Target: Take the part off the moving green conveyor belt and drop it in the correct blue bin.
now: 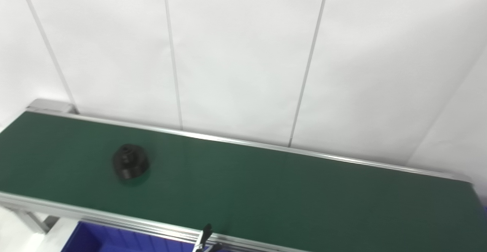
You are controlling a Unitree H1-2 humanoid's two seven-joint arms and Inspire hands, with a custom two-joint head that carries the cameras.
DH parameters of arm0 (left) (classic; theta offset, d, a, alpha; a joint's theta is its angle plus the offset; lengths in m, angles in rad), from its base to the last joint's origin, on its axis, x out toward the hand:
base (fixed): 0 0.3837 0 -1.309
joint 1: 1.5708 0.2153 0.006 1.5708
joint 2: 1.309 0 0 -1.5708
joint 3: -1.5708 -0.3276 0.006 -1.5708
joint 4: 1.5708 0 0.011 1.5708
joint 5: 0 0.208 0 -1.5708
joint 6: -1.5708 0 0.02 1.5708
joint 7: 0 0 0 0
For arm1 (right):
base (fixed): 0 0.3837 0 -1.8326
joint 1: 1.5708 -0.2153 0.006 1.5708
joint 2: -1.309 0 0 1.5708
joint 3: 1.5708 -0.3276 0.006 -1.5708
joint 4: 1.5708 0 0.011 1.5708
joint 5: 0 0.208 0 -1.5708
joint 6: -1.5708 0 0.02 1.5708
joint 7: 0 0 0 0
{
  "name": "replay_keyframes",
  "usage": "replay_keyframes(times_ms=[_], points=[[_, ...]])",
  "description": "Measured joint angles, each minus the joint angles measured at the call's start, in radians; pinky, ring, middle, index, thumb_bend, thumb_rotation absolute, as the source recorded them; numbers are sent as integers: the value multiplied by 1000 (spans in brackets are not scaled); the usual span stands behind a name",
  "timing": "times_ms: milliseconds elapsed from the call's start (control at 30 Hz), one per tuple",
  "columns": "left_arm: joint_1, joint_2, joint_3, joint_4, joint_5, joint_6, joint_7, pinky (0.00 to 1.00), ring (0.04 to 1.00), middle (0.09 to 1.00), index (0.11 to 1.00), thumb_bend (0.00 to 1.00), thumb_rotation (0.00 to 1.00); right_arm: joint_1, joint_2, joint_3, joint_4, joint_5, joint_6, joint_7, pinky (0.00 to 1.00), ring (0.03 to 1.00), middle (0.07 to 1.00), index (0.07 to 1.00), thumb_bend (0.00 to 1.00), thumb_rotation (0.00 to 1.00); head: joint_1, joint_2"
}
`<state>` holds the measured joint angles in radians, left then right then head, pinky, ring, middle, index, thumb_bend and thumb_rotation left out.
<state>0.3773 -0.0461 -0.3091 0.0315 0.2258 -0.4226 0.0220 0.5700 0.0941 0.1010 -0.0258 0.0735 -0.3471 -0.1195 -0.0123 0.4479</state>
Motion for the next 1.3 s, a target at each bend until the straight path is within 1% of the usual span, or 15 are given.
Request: replay_keyframes(times_ms=[67, 167, 233, 300, 433, 500, 600, 700, 800, 933, 1033, 1133, 1200, 1267, 1300], points=[[4, -1, 0, -9, 7, 15, 1, 712, 897, 1000, 1000, 832, 851, 0, -7, -3, -2, 17, 0, 19, 876, 975, 1000, 1000, 729, 937, 30, 11], [17, -3, 0, -40, 20, 72, 1, 721, 914, 1000, 1000, 862, 842, 0, -15, -13, -12, 34, 0, 32, 892, 990, 1000, 1000, 745, 934, 41, 18], [24, -4, -1, -60, 20, 97, 1, 727, 922, 1000, 1000, 873, 841, 0, -17, -19, -18, 39, 0, 36, 898, 991, 1000, 1000, 750, 938, 48, 24], [29, -4, -3, -76, 18, 128, -1, 758, 933, 1000, 1000, 884, 830, 0, -17, -23, -20, 39, 1, 39, 887, 989, 1000, 1000, 748, 942, 51, 31], [33, -4, -6, -89, 19, 164, -4, 700, 927, 1000, 1000, 886, 817, 1, -17, -29, -44, 39, 3, 41, 903, 993, 1000, 1000, 754, 952, 68, 46], [33, -3, -8, -90, 23, 166, -4, 694, 929, 1000, 1000, 887, 815, 1, -16, -32, -50, 39, 6, 41, 906, 993, 1000, 1000, 754, 955, 81, 52], [32, -3, -8, -90, 24, 166, -4, 697, 928, 1000, 1000, 894, 782, 1, -17, -35, -50, 38, 9, 42, 929, 992, 1000, 1000, 736, 990, 104, 52], [32, -3, -9, -90, 24, 166, -4, 698, 929, 1000, 1000, 911, 761, 1, -19, -41, -48, 38, 9, 44, 941, 994, 1000, 1000, 735, 1000, 138, 49], [32, -3, -10, -90, 23, 172, -5, 700, 928, 1000, 1000, 918, 754, 0, -24, -48, -47, 38, 9, 44, 944, 999, 1000, 1000, 739, 1000, 141, 48], [31, -1, -13, -91, 28, 197, -13, 719, 930, 1000, 1000, 905, 738, -1, -26, -54, -47, 38, 13, 44, 939, 1000, 1000, 1000, 724, 992, 140, 48], [31, -1, -14, -93, 40, 204, -17, 680, 920, 1000, 1000, 918, 727, -4, -26, -55, -47, 39, 23, 44, 953, 1000, 1000, 1000, 698, 968, 130, 54], [31, -1, -14, -93, 41, 204, -18, 697, 930, 1000, 1000, 909, 706, -6, -26, -57, -47, 40, 23, 52, 954, 999, 1000, 1000, 680, 961, 123, 55], [31, -1, -14, -93, 39, 207, -21, 708, 932, 1000, 1000, 917, 695, -6, -26, -57, -49, 40, 24, 57, 962, 1000, 1000, 1000, 680, 942, 112, 61], [31, -1, -14, -94, 39, 211, -26, 703, 929, 1000, 1000, 930, 698, -6, -26, -57, -58, 41, 25, 61, 942, 991, 1000, 1000, 703, 912, 106, 66], [31, -1, -14, -94, 40, 216, -27, 699, 926, 1000, 1000, 929, 700, -6, -27, -57, -67, 44, 25, 62, 929, 982, 1000, 1000, 716, 881, 95, 71]])
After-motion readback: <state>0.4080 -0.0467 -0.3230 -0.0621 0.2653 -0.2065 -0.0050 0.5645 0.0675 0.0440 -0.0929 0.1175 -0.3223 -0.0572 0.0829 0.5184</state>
